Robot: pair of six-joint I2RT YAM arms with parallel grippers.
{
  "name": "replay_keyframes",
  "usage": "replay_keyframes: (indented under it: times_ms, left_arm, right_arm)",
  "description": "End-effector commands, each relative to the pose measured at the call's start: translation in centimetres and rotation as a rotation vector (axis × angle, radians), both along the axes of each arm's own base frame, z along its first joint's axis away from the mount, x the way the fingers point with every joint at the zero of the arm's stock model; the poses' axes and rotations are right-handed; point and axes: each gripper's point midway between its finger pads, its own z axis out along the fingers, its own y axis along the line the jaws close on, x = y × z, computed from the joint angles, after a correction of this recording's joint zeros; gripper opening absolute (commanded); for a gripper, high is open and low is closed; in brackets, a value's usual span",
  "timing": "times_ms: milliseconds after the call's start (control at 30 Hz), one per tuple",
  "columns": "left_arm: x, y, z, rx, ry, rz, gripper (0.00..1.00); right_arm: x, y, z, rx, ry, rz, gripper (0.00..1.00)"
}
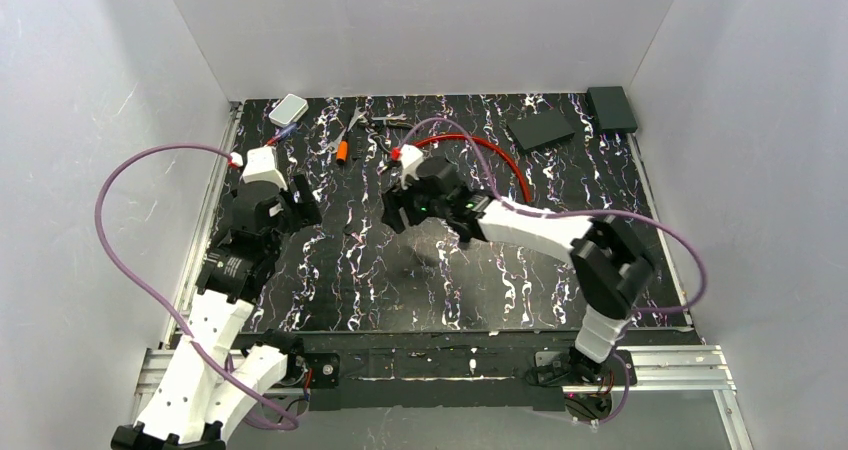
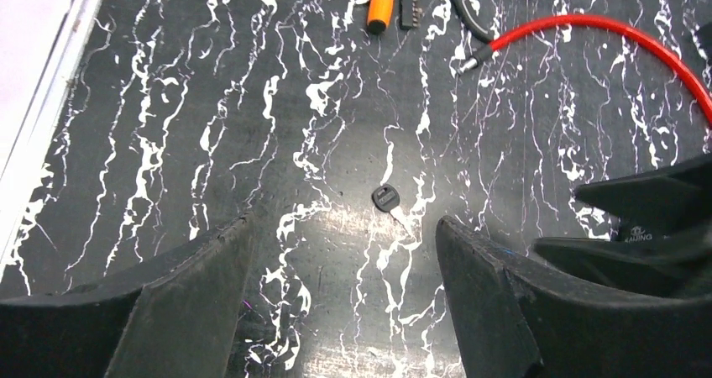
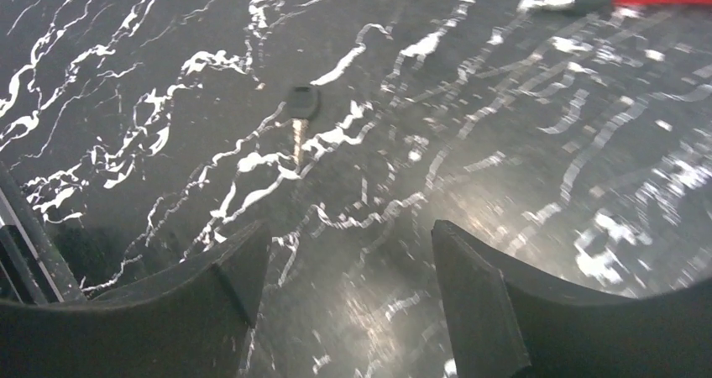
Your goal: Unlock with the key
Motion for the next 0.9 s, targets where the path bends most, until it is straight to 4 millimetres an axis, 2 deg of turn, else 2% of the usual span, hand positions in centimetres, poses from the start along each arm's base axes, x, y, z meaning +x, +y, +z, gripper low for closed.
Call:
replay_keyframes:
  times_ms: [0,167,367,667,867]
  left_arm:
    - [-0.4,1.4,0.9,0.017,-0.059,0.068,0.77]
    - [-0.5,1.5,1.1,0.020,-0.063,0.071,0.77]
    - [-0.6,1.5,1.3,0.018,-0.070,0.070,0.77]
    - [-0.6,1.3,1.4,0.011,-0.069,0.057,0.78]
    - [-0.7,1.3,1.4,0.008,-0.073,0.057,0.78]
  right_arm:
    - [-0.2,7.0,2.8,0.113,-0.060,0.154,0.77]
    - [0.2,10.8,-0.7,0.053,-0.022,0.181,0.75]
    - [0.2,13.3,-4.6,-0.028,0.001,0.187,0.70]
    - [0.4,14.9,-8.1,-0.101,-0.001,0.172,0.64]
    - [0.8,14.2,-10.7,-0.209,-0.024,0.122,0.61]
